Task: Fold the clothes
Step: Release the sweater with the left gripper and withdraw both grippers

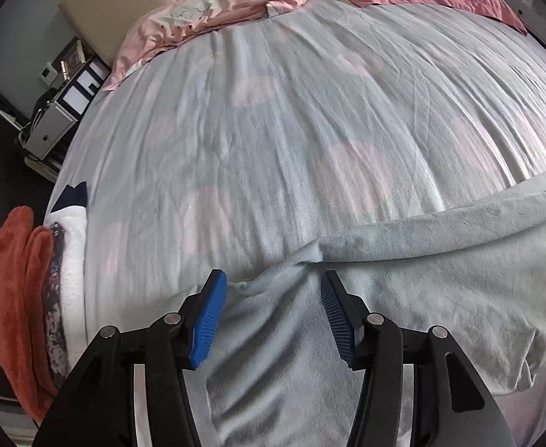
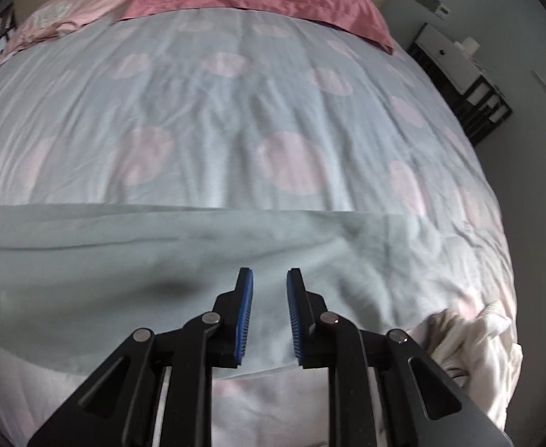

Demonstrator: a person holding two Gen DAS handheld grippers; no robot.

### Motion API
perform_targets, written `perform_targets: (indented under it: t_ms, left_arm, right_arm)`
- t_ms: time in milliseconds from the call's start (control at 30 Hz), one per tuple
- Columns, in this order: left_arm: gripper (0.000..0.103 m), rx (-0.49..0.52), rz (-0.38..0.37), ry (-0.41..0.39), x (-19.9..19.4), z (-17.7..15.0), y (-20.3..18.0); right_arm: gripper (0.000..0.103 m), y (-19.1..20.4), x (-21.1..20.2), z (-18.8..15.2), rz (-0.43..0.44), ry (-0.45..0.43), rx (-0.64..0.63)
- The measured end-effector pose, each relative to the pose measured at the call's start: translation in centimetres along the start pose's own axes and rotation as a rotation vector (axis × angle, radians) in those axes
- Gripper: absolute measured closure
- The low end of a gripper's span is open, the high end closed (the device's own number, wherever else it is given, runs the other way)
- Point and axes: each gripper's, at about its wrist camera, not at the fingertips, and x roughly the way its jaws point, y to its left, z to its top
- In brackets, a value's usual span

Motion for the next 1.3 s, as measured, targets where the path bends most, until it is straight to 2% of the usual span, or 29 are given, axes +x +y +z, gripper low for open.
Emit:
perform_targets:
  t_ms: [167,233,333,467,633,767,833,933,1033,1167,1300]
  left_arm:
    - [0.048,-0.093,0.030,-0.076,-3.6,-2.8,0.6]
    - [0.048,-0.123,0.015,-0.080,-4.7,-4.8,0.9]
    - [0.048,-0.123,0.026,-0.067,-4.9,-7.2,0.0]
    - [0.048,-0.068,0.126,-0.035,-2.4,-9.4,-0.4]
    - [0.048,-0.181,0.021,0.030,0.1,-9.7,1.7]
    - [0.048,-0.217,-0.009,0.020,0.0,-9.8,2.7]
    - [0.048,-0.229,-0.009,0.014,-0.2,-9.8,3.1]
    - [0.048,-0.251,-0.020,0.006,-0.7,-9.7,3.4]
    - [0.048,-0.275,-0.015,0.006,-0.8,-9.6,3.7]
    - [0.048,-0.278,0.001,0.021,-0.1,-9.2,3.5]
    - [0.048,-0.246,0.030,0.020,0.5,-9.0,2.7]
  right_arm:
    - [0.087,8.1,-0.2,-0.7,0.186,-0.014,-0.067]
    - [0.087,11.1,0.3,-0.4,0.222,-0.017,-0.092]
    - [0.087,14.3,1.4,0.8,0.218,-0.019,-0.090]
    - [0.087,15.9,2.5,2.7,0.180,-0.033,-0.031]
    - [0.087,14.8,3.6,4.1,0.143,-0.038,0.109]
    - [0.087,12.2,2.7,2.8,0.133,-0.054,0.194]
    - [0.087,9.5,2.0,1.8,0.100,-0.048,0.208]
    - [0.087,2.5,0.5,0.2,0.021,-0.046,0.285]
    - [0.086,-5.4,-1.4,-2.0,-0.019,-0.052,0.446]
    - [0.085,-14.0,-2.0,-6.0,0.017,-0.042,0.679]
    - [0.081,-17.1,0.0,-8.4,0.093,-0.021,0.807]
